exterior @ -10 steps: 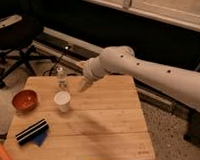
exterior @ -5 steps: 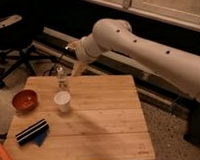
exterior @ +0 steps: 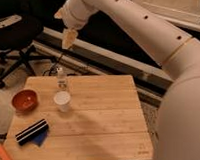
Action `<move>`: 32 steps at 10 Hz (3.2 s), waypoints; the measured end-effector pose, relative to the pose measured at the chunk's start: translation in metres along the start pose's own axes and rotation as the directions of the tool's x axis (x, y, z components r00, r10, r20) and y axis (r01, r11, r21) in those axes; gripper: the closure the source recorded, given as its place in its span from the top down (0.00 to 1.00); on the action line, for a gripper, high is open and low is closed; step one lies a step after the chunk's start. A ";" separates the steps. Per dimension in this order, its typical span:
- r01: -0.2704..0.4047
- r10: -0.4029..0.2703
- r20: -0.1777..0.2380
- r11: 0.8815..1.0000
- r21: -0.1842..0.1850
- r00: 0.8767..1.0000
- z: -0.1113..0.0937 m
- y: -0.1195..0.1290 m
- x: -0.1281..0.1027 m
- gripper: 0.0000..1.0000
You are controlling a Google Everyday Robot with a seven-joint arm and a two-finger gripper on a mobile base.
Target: Knock the bottle over
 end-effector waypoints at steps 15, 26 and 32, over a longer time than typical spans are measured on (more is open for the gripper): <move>0.080 -0.058 0.128 0.982 -0.173 0.990 0.218 -0.008 -0.059 0.00; -0.050 0.022 -0.072 0.911 -0.409 0.997 0.293 0.086 0.044 0.00; -0.286 0.182 -0.260 0.844 -0.454 0.948 0.240 0.191 0.172 0.00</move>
